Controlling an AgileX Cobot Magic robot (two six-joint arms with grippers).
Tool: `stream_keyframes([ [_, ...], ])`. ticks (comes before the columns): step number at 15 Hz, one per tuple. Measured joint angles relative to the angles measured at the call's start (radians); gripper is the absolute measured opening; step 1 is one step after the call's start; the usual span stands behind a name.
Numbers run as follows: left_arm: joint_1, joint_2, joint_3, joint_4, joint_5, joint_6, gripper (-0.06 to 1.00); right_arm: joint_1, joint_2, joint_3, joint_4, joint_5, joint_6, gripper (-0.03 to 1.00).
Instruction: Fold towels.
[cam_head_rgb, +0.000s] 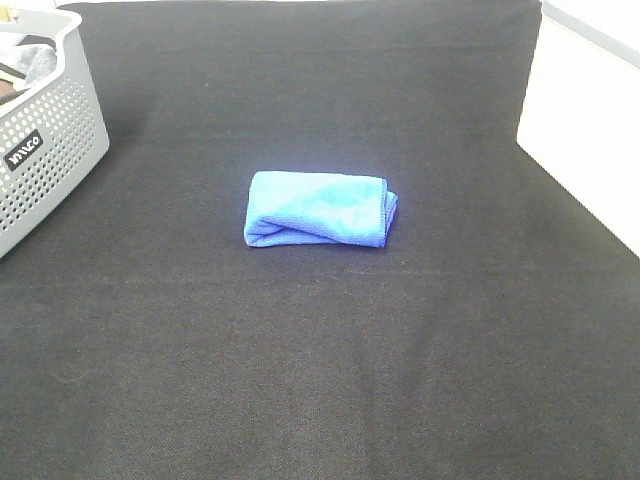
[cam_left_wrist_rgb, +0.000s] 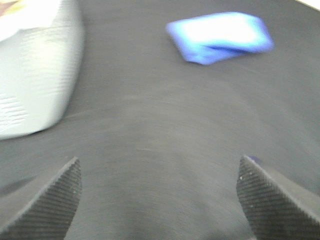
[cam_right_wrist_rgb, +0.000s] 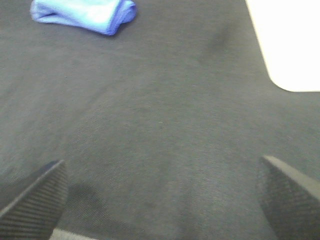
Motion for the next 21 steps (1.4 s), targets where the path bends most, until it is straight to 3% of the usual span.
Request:
stream_keyframes([
  [2, 0.08, -0.004, 0.0, 0.0, 0.0, 0.0, 0.81, -0.061, -0.043, 0.0, 0.0, 0.0, 0.0, 0.96],
  [4, 0.104, -0.005, 0.0, 0.0, 0.0, 0.0, 0.81, -0.078, -0.106, 0.0, 0.001, 0.0, 0.0, 0.96],
  [21, 0.104, -0.005, 0.0, 0.0, 0.0, 0.0, 0.8, -0.079, -0.161, 0.0, 0.002, 0.0, 0.0, 0.96],
])
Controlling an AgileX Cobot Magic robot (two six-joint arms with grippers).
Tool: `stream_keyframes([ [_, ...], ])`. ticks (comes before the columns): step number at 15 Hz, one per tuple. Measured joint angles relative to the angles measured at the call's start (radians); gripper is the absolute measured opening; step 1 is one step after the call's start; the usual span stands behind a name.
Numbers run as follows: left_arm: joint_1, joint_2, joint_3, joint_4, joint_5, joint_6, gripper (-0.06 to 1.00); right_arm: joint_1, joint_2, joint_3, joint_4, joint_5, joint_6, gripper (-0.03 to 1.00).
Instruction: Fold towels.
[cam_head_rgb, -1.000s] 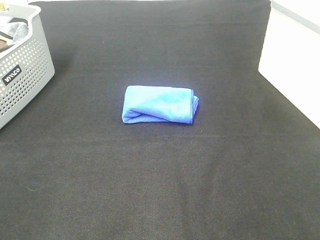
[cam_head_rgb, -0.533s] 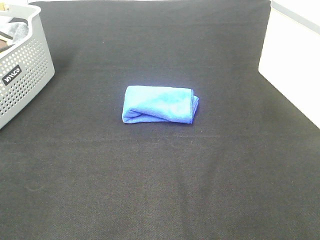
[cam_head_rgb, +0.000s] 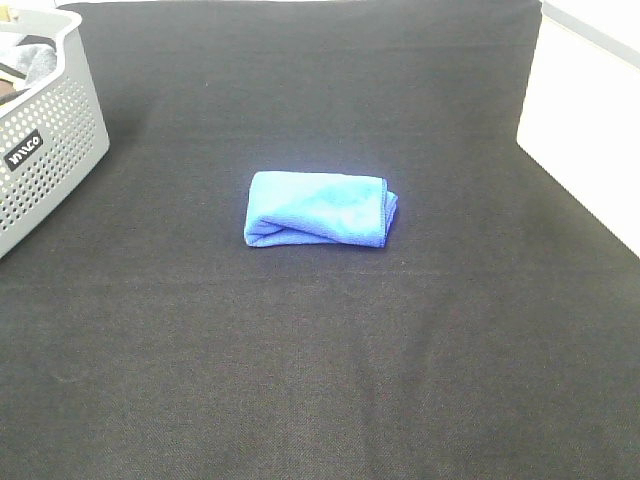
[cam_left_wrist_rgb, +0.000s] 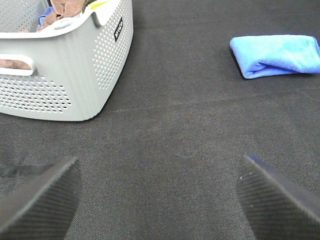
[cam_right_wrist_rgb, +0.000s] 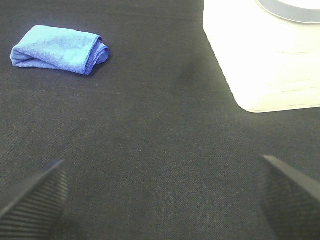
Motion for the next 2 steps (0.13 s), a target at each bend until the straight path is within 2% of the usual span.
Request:
stream_keyframes([
  [2, 0.0, 0.0, 0.0, 0.0, 0.0, 0.0, 0.8, 0.0, 0.0, 0.0, 0.0, 0.0, 0.0, 0.96],
])
